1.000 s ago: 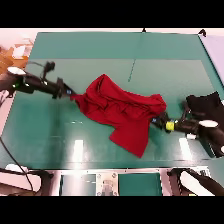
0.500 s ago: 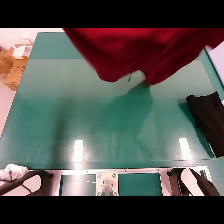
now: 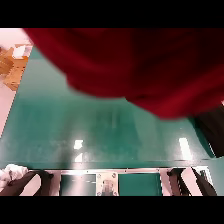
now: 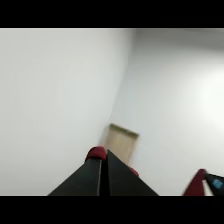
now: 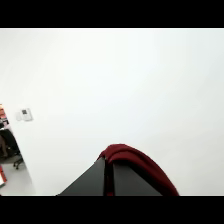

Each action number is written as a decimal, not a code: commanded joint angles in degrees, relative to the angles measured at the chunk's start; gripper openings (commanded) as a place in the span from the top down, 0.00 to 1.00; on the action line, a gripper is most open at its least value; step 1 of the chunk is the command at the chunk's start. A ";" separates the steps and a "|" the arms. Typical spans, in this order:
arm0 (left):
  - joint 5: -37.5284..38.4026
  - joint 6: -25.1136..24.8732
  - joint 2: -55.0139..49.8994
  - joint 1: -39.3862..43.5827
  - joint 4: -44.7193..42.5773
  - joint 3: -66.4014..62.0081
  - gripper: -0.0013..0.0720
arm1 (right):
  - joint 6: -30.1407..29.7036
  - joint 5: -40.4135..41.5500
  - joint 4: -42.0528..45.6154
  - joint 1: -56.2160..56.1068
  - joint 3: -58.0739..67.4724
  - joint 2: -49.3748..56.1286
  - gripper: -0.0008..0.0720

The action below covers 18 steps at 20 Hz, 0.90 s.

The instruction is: Fold the shirts.

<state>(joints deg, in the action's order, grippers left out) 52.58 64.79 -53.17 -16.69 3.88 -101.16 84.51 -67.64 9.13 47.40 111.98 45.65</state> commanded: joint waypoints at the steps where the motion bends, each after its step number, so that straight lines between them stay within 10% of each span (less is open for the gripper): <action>1: 0.46 13.25 1.11 -0.09 -27.87 0.96 0.95 | 0.35 -2.10 4.74 0.37 -0.48 -0.20 0.97; 8: 3.34 20.11 -1.27 4.37 -42.95 21.53 0.95 | -7.23 -1.29 6.43 -6.88 -28.83 1.99 0.97; 13: -20.00 13.60 -15.04 18.05 -43.17 36.59 0.95 | -19.78 17.51 7.48 -24.04 -52.19 16.68 0.97; 18: -32.26 9.66 -34.64 21.35 -42.21 33.79 0.95 | -25.20 20.04 4.74 -29.49 -44.15 46.27 0.97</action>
<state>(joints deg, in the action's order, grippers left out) 28.21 76.62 -78.32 2.52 -38.15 -67.02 63.35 -50.09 15.22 21.41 65.36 77.87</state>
